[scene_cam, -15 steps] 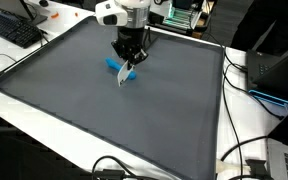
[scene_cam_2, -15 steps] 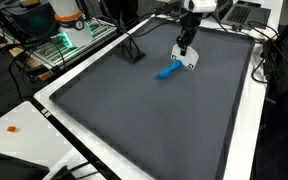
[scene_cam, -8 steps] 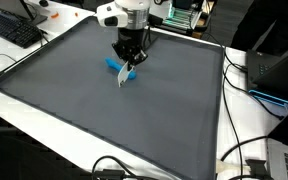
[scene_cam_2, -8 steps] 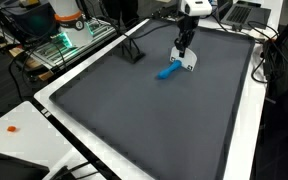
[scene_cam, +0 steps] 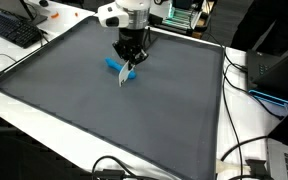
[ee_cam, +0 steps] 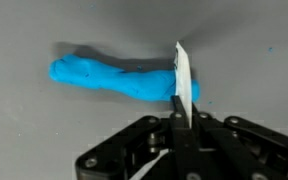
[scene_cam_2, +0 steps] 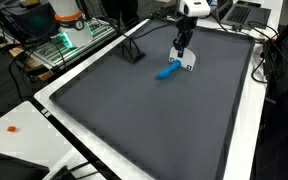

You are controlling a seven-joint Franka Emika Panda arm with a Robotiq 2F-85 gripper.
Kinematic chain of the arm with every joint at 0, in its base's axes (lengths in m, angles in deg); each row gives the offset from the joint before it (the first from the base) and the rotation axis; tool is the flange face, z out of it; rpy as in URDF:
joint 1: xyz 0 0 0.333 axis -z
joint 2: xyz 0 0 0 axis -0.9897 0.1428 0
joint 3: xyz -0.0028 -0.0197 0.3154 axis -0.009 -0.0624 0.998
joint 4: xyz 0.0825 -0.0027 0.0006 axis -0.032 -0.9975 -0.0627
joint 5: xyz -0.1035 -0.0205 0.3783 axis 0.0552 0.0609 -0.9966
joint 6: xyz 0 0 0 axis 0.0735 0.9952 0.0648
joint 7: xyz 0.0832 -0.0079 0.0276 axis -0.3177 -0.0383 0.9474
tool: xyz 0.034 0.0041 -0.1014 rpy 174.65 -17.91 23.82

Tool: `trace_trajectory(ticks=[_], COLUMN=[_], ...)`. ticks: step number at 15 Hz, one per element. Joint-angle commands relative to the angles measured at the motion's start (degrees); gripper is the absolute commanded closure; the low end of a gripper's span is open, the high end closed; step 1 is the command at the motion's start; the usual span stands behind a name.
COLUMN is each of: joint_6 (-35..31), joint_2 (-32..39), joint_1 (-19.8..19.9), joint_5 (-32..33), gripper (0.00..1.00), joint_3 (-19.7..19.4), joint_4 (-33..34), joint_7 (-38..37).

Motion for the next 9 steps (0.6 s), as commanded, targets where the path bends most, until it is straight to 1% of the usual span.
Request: trace_trajectory(ticks=[1, 4, 5, 6, 9], joint_6=[1.4, 0.8, 1.3, 3.7, 3.9], joint_2=[-1.0, -2.0, -2.2, -2.4, -2.5], joint_1=[0.6, 1.4, 1.7, 2.1, 2.3], joint_5=[-2.0, -4.4, -5.5, -7.5, -9.3], gripper=[0.99, 0.99, 0.99, 0.99, 0.99], joint_3=[0.4, 1.6, 2.0, 2.7, 3.2], joint_4=[-4.0, -5.2, -5.4, -5.1, -5.0], joint_7=[2.5, 4.5, 5.5, 6.5, 8.8])
